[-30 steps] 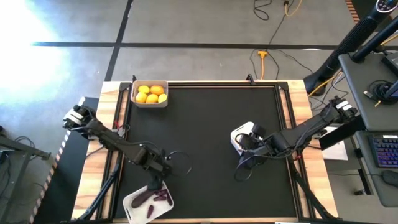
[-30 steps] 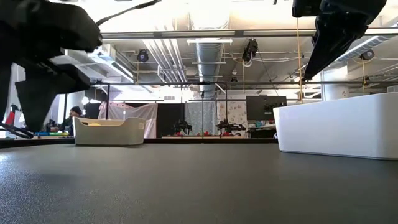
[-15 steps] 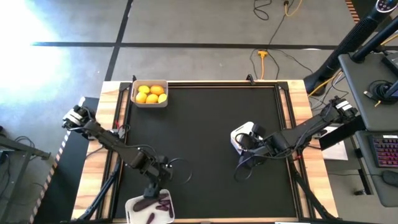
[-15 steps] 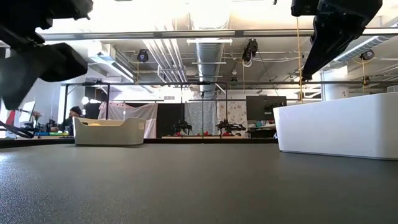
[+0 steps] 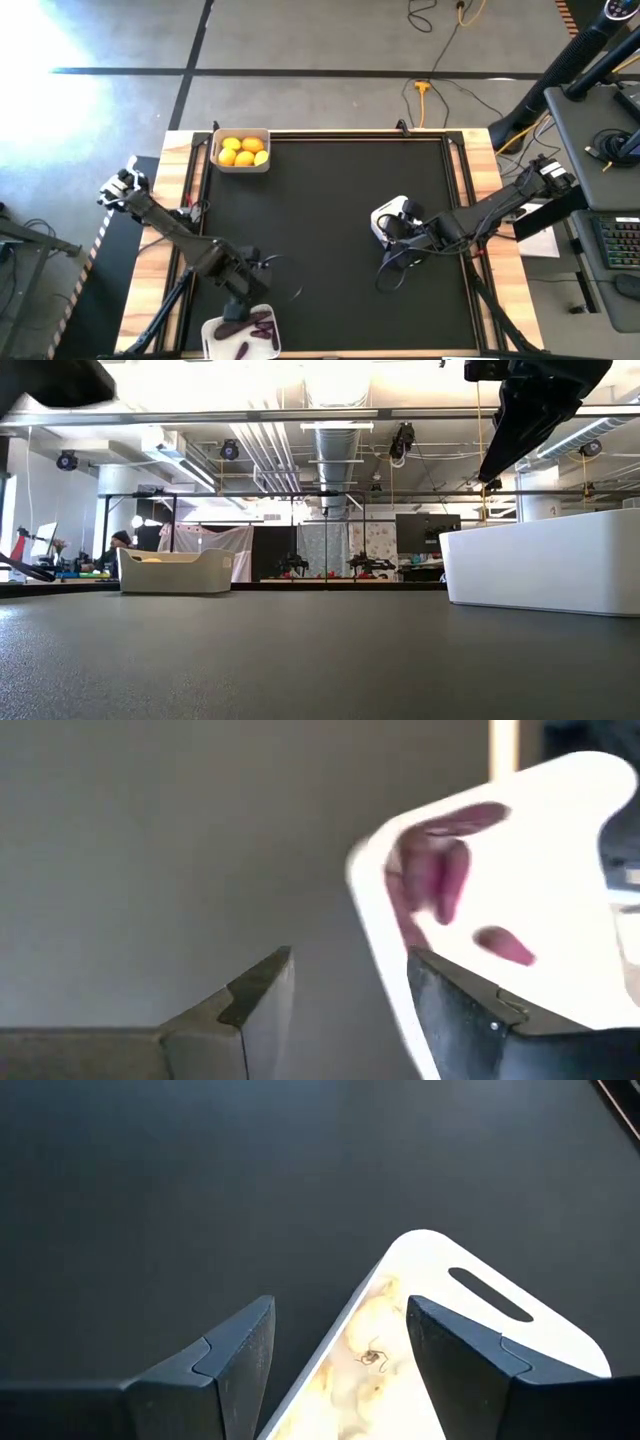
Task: Sort produce into baskets
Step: Adjust the bottom left white bin
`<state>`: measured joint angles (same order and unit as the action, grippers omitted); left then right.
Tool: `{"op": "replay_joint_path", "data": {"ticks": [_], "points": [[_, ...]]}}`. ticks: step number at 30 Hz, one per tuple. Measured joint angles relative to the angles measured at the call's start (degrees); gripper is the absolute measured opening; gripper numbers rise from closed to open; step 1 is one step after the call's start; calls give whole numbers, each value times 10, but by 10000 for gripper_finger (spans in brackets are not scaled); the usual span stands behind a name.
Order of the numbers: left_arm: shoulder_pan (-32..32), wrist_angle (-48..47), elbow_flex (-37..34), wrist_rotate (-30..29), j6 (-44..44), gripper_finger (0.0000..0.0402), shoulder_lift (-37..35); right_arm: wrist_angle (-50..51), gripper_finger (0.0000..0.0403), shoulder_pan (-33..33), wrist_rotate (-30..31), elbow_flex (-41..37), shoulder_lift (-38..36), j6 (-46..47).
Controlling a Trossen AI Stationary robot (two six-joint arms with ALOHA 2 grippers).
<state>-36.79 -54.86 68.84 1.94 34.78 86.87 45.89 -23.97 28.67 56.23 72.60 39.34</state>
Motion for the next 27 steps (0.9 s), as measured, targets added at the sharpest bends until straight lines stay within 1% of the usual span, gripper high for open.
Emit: {"op": "replay_joint_path", "data": {"ticks": [2, 5, 9, 13, 16, 19, 22, 24, 27], "points": [[-23, 0, 15, -2, 20, 181, 0, 0, 221, 0, 0, 0, 0, -8], [-58, 12, 25, -32, 62, 181, 2, -4, 221, 0, 0, 0, 0, -32], [-91, 18, 11, -42, 162, 181, 9, -31, 221, 0, -1, 0, 0, -73], [-115, 19, -22, -34, 257, 181, 15, -70, 221, 0, -1, 0, 0, -134], [-128, 34, -50, -1, 301, 181, 15, -103, 221, 0, -1, -1, 0, -166], [-133, 64, -72, 17, 323, 181, 16, -124, 221, 0, -2, -2, 0, -180], [-133, 81, -82, 17, 326, 181, 16, -125, 221, 0, -2, -4, 0, -190], [-133, 71, -82, 0, 323, 181, 16, -126, 221, 1, -2, -5, 0, -197], [-131, 29, -82, -30, 327, 180, 16, -134, 221, 5, -1, -5, 0, -213]]}}
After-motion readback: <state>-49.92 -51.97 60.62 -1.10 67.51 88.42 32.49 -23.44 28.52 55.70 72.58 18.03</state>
